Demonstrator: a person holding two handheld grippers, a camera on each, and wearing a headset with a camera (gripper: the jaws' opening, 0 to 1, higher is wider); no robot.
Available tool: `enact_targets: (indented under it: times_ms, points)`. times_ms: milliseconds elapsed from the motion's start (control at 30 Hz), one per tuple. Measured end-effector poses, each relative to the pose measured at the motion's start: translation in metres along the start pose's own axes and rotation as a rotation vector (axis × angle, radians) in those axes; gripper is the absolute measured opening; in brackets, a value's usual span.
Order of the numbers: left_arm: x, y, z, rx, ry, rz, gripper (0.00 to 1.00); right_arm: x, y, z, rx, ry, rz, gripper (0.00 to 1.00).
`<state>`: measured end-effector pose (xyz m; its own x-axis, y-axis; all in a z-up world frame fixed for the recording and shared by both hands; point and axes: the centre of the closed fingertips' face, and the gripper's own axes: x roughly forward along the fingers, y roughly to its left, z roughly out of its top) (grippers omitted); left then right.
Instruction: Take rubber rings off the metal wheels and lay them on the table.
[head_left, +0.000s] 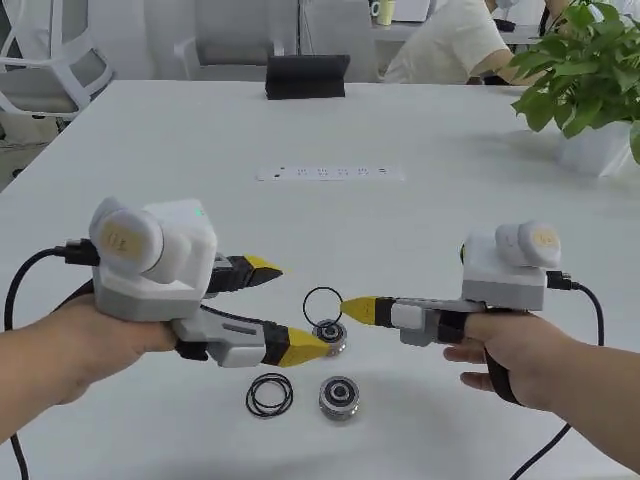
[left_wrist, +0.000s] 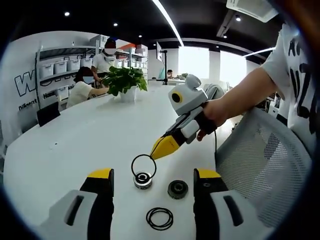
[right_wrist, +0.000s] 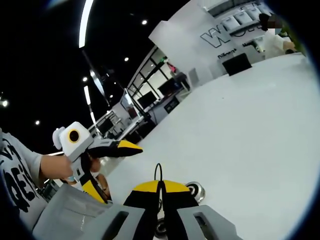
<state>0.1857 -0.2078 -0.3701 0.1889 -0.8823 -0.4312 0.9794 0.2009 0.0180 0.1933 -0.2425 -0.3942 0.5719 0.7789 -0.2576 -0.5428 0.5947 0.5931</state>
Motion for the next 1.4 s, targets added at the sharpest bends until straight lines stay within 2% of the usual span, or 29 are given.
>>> enact_targets:
  times_ms: [200, 267, 433, 633, 867, 1400]
  points:
    - [-0.013, -0.003, 0.002, -0.006, -0.016, 0.010, 0.66, 0.003, 0.007, 0.000, -0.006, 0.008, 0.013, 0.00]
    - [-0.018, -0.005, 0.006, -0.010, -0.032, 0.010, 0.69, 0.005, 0.008, 0.000, -0.006, 0.012, 0.020, 0.00]
    - [-0.030, -0.008, 0.011, -0.002, -0.051, 0.017, 0.70, 0.009, 0.014, 0.001, -0.009, 0.021, 0.040, 0.00]
    - [-0.043, -0.009, 0.010, -0.003, -0.060, 0.030, 0.73, 0.015, 0.022, -0.002, -0.017, 0.039, 0.060, 0.00]
    - [-0.059, -0.012, 0.005, -0.013, -0.062, 0.042, 0.76, 0.019, 0.026, -0.009, -0.017, 0.066, 0.078, 0.00]
    - [-0.078, -0.018, -0.007, -0.034, -0.048, 0.070, 0.85, 0.032, 0.033, -0.030, -0.017, 0.146, 0.110, 0.00]
